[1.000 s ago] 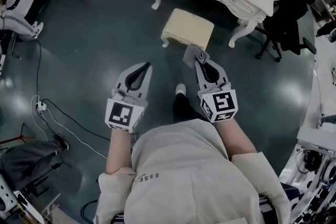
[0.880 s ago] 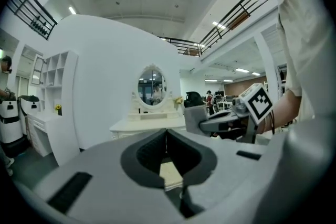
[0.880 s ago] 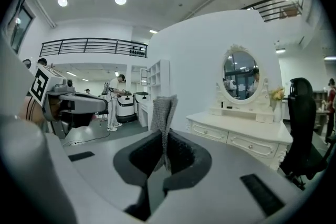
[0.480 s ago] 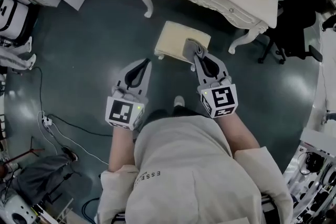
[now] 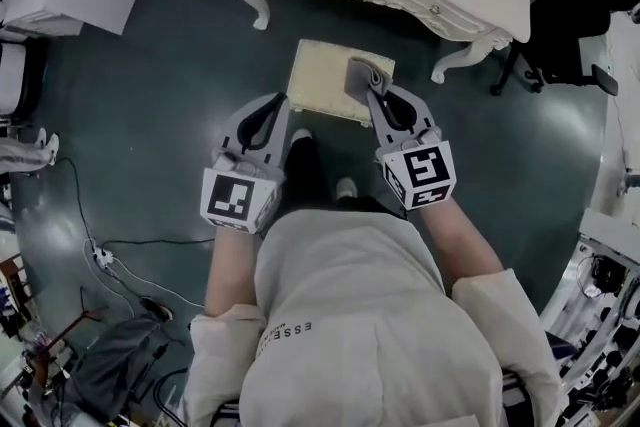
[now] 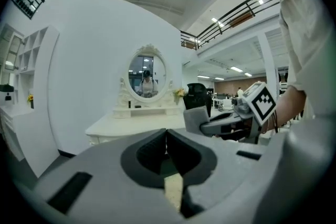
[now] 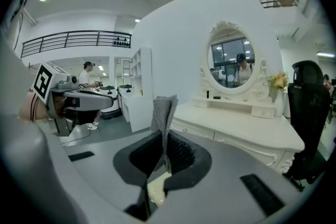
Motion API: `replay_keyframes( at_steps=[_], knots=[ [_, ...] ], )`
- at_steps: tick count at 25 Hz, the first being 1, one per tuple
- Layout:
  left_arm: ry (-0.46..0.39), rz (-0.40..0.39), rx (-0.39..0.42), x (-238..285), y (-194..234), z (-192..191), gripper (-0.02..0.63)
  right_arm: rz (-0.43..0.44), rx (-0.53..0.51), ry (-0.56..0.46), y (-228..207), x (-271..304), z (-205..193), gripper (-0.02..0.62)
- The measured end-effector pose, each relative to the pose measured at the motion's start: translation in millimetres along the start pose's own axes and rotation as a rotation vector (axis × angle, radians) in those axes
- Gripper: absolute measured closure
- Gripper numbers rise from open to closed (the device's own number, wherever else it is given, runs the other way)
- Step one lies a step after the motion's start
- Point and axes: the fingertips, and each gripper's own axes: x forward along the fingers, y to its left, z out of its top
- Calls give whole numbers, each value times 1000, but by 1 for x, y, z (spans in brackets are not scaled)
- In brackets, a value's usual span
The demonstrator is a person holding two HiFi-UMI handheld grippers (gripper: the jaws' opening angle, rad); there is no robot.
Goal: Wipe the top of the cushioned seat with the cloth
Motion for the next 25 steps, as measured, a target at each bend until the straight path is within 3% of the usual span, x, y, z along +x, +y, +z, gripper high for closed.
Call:
replay_keyframes(
  at_steps=[4,10,17,25],
  knots=[
    [-4,-110,9,40,29,-9,603,-50,27,53,-12,41,-7,569],
    [58,-175,-90,90,81,-37,603,-78,97,133,-19,112,-29,569],
    [83,-270,-136,140,107,-110,603,-101,179,246,-25,188,-102,569],
    [115,-341,-142,180,121,-193,603,-131,251,307,-35,256,-184,569]
  ],
)
